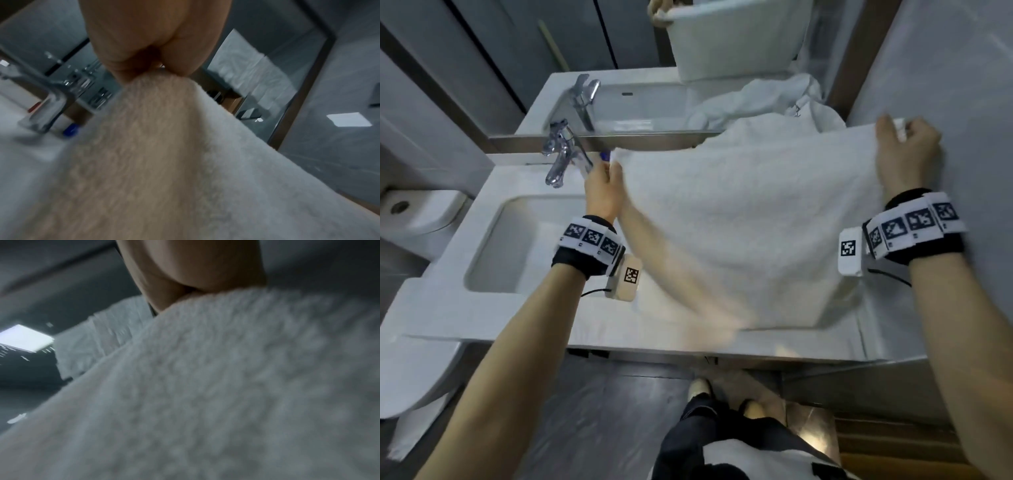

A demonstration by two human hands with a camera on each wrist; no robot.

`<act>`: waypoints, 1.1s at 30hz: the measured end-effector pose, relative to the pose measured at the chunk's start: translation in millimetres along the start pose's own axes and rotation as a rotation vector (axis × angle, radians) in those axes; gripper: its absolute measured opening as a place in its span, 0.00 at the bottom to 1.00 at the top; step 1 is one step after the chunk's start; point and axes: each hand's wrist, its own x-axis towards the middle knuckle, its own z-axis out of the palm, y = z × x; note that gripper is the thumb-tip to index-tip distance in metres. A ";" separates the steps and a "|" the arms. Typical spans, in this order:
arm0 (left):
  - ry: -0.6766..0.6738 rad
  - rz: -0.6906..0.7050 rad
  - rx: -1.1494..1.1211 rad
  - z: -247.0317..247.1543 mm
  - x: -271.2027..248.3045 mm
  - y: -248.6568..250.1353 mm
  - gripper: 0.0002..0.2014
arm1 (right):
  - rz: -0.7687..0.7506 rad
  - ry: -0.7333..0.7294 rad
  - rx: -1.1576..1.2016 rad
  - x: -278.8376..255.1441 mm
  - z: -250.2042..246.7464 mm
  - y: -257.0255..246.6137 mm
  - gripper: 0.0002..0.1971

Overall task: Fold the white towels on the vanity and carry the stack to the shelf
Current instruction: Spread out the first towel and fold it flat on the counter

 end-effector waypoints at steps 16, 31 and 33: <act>-0.271 -0.228 0.185 85.5 106.7 -38.8 0.18 | 0.150 -0.318 -0.267 59.4 96.7 57.6 0.19; -0.537 0.714 0.363 161.0 86.0 2.3 0.17 | 0.335 -0.328 0.056 10.1 94.4 94.6 0.18; -0.643 0.695 0.456 176.6 81.0 11.5 0.15 | 0.340 -0.352 0.041 3.3 90.3 100.0 0.17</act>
